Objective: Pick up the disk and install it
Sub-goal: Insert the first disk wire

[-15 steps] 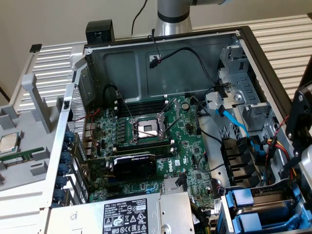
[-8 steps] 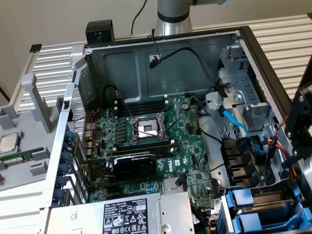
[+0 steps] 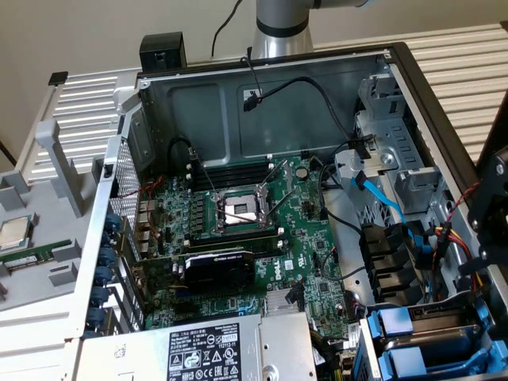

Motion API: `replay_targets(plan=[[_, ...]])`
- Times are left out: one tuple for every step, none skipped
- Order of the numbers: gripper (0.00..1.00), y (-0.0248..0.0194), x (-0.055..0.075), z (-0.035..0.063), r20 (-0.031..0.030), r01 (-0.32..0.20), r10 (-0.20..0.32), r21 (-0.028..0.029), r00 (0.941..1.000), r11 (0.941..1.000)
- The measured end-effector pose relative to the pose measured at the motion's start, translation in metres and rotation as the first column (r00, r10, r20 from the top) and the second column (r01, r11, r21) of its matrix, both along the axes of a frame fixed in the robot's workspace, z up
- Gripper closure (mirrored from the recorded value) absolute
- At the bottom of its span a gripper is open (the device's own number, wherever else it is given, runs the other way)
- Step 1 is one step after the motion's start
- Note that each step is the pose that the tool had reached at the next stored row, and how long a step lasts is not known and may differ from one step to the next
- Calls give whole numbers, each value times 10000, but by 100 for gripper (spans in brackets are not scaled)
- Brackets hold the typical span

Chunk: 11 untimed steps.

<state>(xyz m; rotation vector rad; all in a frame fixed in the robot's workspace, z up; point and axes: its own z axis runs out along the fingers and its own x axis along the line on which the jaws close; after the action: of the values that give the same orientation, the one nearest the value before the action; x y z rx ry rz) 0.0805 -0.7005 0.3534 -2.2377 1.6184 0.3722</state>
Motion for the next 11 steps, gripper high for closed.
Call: replay_targets(plan=[[51, -1, 6, -11, -7, -1, 1, 5, 10000, 10000], [51, -2, 10, -18, -18, -1, 1, 4, 10000, 10000], [51, -2, 11, -22, -24, -1, 1, 1, 10000, 10000], [51, -4, 11, -24, -34, 1, -1, 4, 10000, 10000], [51, -4, 13, -25, -47, -2, 2, 5, 10000, 10000], [51, -4, 13, -25, -48, -2, 2, 4, 10000, 10000], [51, -4, 13, -25, -48, -2, 2, 5, 10000, 10000], [51, -4, 13, -25, -48, -1, 1, 5, 10000, 10000], [51, -4, 14, -26, -48, -2, 2, 6, 10000, 10000], [51, -6, 14, -33, -49, -7, 7, 23, 10000, 10000], [51, -10, 17, -38, -49, -21, 21, 59, 10000, 10000]])
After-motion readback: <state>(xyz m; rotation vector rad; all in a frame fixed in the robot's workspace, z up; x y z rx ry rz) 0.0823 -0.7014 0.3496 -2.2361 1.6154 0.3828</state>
